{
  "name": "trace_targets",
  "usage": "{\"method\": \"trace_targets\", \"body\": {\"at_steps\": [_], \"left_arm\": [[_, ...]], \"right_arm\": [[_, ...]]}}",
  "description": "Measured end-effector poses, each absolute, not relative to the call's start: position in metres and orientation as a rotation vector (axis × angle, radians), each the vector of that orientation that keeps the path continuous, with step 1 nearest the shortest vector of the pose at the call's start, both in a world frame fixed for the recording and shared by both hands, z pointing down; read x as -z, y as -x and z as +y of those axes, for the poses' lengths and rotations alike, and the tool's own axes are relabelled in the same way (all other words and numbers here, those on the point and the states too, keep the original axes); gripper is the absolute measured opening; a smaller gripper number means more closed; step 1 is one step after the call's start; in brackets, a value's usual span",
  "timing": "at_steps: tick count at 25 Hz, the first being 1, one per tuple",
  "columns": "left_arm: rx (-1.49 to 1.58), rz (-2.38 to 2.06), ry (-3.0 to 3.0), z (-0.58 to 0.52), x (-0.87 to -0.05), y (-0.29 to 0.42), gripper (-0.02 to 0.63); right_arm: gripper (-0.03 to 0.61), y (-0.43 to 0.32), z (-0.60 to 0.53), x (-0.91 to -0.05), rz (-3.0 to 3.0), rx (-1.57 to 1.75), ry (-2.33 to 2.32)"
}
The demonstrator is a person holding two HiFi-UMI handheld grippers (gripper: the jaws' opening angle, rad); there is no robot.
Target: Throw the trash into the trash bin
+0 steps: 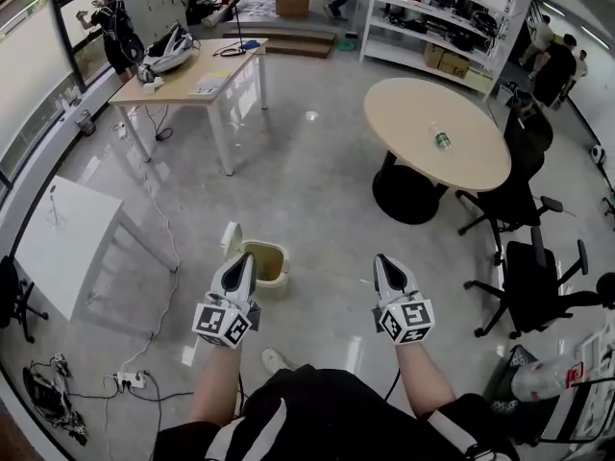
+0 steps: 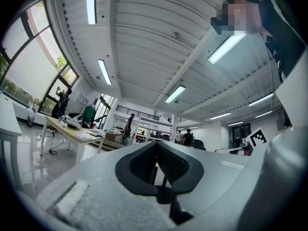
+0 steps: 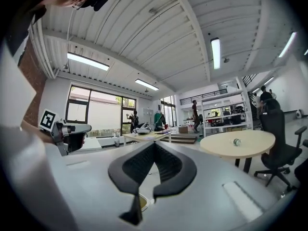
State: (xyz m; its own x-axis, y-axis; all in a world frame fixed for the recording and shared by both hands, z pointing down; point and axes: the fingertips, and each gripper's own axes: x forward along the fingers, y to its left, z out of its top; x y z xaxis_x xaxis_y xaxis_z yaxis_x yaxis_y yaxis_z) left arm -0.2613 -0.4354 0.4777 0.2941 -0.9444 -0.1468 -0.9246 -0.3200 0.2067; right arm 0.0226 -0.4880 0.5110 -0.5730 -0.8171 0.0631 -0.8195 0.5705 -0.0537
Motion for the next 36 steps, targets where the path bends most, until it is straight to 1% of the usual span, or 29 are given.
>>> {"method": "trace_targets", "body": {"at_steps": [5,9,14,20,29,36], "left_arm": [[0.394,-1.642,-2.565,-0.441,-0.471,0.201,0.002],[0.381,-1.565,-2.621,-0.443,-0.466,0.173,0.002],[0.369,-1.534,-2.654,-0.443,-0.462,0.164,0.002],[0.402,-1.547,-2.609,-0.44,-0.466,0.175,0.002],[0.315,-1.592,-2.649,-0.439,-0.466,0.183,0.002],[0.243,-1.557,-2.708,-0.438,-0.476,0.17,0.002]], "right_arm": [[0.006,-0.081,-0.466,-0.5,-2.694,-0.095,-1.571],[0.005,-0.1,-0.456,-0.494,-2.681,-0.102,-1.653],[0.005,-0.093,-0.448,-0.494,-2.687,-0.099,-1.655],[0.005,-0.076,-0.451,-0.499,-2.707,-0.099,-1.598],[0.005,-0.052,-0.46,-0.496,-2.764,-0.094,-1.545],[0.005,-0.046,-0.46,-0.495,-2.791,-0.11,-1.537]]}}
